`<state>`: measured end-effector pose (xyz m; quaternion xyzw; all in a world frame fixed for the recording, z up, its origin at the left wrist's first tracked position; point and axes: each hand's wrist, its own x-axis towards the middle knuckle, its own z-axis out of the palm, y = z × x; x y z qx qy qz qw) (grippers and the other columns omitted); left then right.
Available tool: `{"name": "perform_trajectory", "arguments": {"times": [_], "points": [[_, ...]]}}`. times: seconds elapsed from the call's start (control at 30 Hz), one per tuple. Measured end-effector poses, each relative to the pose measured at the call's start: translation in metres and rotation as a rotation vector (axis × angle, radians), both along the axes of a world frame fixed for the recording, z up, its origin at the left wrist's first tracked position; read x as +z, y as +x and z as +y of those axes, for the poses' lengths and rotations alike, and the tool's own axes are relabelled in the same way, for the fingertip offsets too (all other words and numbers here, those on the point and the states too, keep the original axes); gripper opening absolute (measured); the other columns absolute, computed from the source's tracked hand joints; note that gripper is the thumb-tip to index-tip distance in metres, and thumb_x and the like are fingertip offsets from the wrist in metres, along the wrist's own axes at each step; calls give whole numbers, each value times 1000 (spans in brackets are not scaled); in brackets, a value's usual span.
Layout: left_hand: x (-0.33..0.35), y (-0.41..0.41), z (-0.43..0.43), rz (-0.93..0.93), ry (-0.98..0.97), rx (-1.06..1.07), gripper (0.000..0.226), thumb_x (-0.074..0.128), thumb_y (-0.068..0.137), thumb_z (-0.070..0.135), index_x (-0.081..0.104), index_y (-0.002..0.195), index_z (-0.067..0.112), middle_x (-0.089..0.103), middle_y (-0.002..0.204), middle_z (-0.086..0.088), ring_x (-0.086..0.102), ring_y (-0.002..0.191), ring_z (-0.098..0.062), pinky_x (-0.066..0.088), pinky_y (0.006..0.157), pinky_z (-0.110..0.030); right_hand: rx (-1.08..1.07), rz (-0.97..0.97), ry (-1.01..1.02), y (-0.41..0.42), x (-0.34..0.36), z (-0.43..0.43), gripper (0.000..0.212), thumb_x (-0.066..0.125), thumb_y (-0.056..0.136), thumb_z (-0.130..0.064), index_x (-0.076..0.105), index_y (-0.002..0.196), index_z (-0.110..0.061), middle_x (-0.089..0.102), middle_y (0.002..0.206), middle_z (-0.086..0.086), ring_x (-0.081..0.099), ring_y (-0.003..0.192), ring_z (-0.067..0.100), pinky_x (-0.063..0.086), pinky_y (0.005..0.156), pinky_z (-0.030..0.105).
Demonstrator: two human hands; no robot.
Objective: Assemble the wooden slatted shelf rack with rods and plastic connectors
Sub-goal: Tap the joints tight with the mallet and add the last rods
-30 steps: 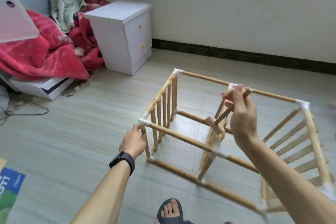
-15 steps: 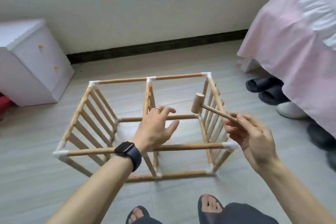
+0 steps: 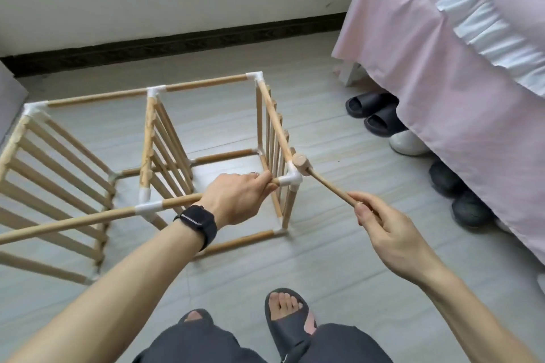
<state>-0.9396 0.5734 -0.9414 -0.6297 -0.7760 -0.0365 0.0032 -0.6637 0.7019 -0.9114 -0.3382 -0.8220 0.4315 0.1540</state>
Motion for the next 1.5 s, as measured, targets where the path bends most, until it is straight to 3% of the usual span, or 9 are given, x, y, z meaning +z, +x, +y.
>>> {"name": "perform_trajectory", "arguments": {"times": [0.2,0.37,0.63,0.87,0.97,1.1,1.2,1.33,1.5], "points": [[-6,-1,2,34,29,49,33,5,99,60,17,88,31,56,74,4,47,55,-29,26,49,-33,-123,-132,149,5,4,8,27,51,98,-55,63,86,-34,61,63,-14,59,70,2,41,57,18],[-6,4,1,40,30,107,39,5,98,60,24,91,27,56,75,2,45,57,-30,29,51,-34,-119,32,285,-2,6,-8,27,48,105,-42,62,86,-28,48,50,-13,49,49,9,34,48,16],[-1,5,4,-41,-68,177,44,12,101,62,34,95,25,55,76,0,49,61,-26,34,55,-36,-16,-139,393,-1,2,-9,27,50,104,-32,67,90,-17,56,54,-5,55,55,17,38,57,32],[2,6,4,-30,-92,179,46,12,103,61,37,97,23,52,73,1,47,58,-21,32,51,-34,-65,137,622,-2,8,-20,20,47,106,-20,63,103,-8,56,64,-2,52,57,20,32,52,23],[1,7,3,-17,-101,183,44,11,102,61,35,97,24,56,77,0,48,59,-20,28,49,-33,63,-183,511,-2,-4,-14,22,46,106,-25,59,95,-12,55,60,-2,59,58,26,28,55,32],[1,6,2,-9,-98,184,43,10,101,61,33,95,26,55,77,1,46,56,-17,25,47,-31,-72,110,518,0,3,-17,21,47,106,-22,63,97,-11,46,53,-9,50,50,17,33,50,18],[2,6,2,-10,-104,189,42,10,101,61,32,95,26,51,74,3,44,55,-16,26,47,-31,100,-167,451,-3,-4,-17,24,47,105,-27,60,92,-12,52,56,-3,54,56,25,33,55,33],[1,7,2,-9,-103,190,42,10,102,61,32,96,26,51,75,3,44,55,-17,27,48,-32,-69,116,454,-4,1,-24,21,46,107,-28,59,94,-16,46,52,-10,52,52,10,33,50,16],[2,8,2,-16,-112,187,43,10,102,61,33,96,25,53,76,1,47,58,-20,33,51,-33,21,-151,451,-3,-12,-21,23,42,106,-33,45,86,-25,44,48,-8,45,45,16,28,50,30]]}}
